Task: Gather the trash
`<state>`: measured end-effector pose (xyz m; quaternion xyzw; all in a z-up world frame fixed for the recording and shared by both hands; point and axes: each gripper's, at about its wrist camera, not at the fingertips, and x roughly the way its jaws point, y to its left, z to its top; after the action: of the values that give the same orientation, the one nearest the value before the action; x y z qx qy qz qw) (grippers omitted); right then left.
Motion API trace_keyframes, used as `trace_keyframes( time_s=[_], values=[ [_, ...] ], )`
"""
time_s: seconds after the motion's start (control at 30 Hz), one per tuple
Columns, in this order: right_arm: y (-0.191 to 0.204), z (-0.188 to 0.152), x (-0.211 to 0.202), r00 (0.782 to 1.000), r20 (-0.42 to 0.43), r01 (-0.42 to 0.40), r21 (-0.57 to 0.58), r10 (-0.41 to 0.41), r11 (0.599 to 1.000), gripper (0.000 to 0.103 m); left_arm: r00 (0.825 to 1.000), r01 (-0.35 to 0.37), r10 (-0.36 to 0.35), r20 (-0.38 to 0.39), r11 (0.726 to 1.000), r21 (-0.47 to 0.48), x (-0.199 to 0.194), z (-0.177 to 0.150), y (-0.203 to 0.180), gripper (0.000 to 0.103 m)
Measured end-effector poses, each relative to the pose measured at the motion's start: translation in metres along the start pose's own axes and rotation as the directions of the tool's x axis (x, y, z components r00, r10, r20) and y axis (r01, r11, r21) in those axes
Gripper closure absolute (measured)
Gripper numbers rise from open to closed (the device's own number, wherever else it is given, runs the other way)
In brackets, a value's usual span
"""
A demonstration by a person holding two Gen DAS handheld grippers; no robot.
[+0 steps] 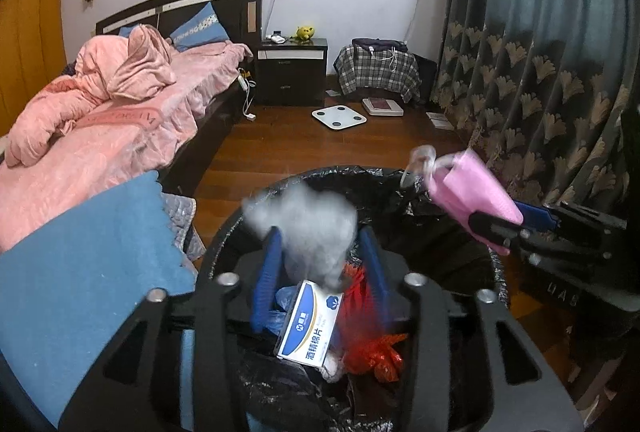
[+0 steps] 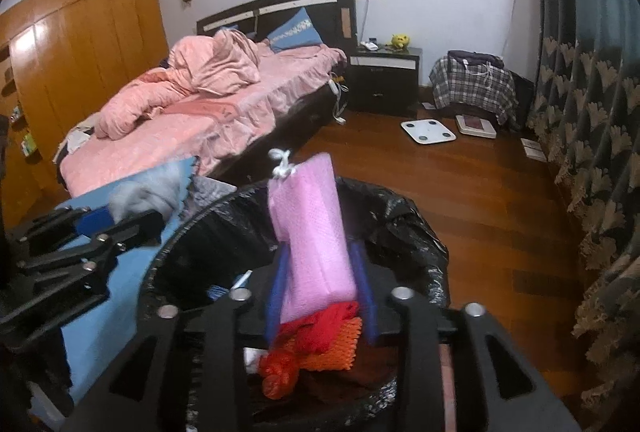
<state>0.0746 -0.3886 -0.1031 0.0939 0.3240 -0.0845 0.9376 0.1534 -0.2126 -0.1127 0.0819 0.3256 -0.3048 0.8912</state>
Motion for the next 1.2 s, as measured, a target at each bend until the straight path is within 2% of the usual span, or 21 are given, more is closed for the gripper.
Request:
trace_keyframes(
  time_s=[0.1,0.2,0.27,0.4,0.53,0.93,1.2],
  values=[
    [-0.003,-0.003,0.000,1.000,-0.006,0.012,0.011,-0.012,1.000,0.029,1.000,-0.012,0.012,0.010,1.000,-0.015,-0.004,0.000,0.005,0.042],
    [-0.002,-0.005,-0.006,1.000,0.004,0.026,0.000,-0.026,1.000,0.012,0.999,-0.040,0.040,0.025,0.999,-0.023,-0.013,0.001,0.012,0.029],
    [0.000,-0.003,-0.011,1.000,0.010,0.015,-0.002,-0.015,1.000,0.007,0.998,-0.051,0.052,0.032,0.998,-0.032,-0.020,0.003,0.015,0.024],
    [0.006,0.002,-0.022,1.000,0.017,-0.010,0.006,0.010,1.000,0.006,0.995,-0.084,0.087,0.040,0.995,-0.062,-0.041,0.004,0.026,0.013],
    [0.020,0.007,-0.038,0.998,0.037,-0.046,0.006,0.046,0.999,0.006,0.992,-0.117,0.121,0.044,0.990,-0.079,-0.066,0.000,0.037,0.011],
    [0.086,0.012,-0.092,0.983,0.094,-0.148,-0.104,0.158,0.984,0.006,0.975,-0.204,0.216,0.059,0.965,-0.162,-0.142,-0.024,0.060,0.010],
    [0.111,0.012,-0.116,0.972,0.119,-0.185,-0.138,0.202,0.973,0.006,0.961,-0.248,0.265,0.080,0.953,-0.175,-0.183,-0.032,0.066,0.010]
  ],
)
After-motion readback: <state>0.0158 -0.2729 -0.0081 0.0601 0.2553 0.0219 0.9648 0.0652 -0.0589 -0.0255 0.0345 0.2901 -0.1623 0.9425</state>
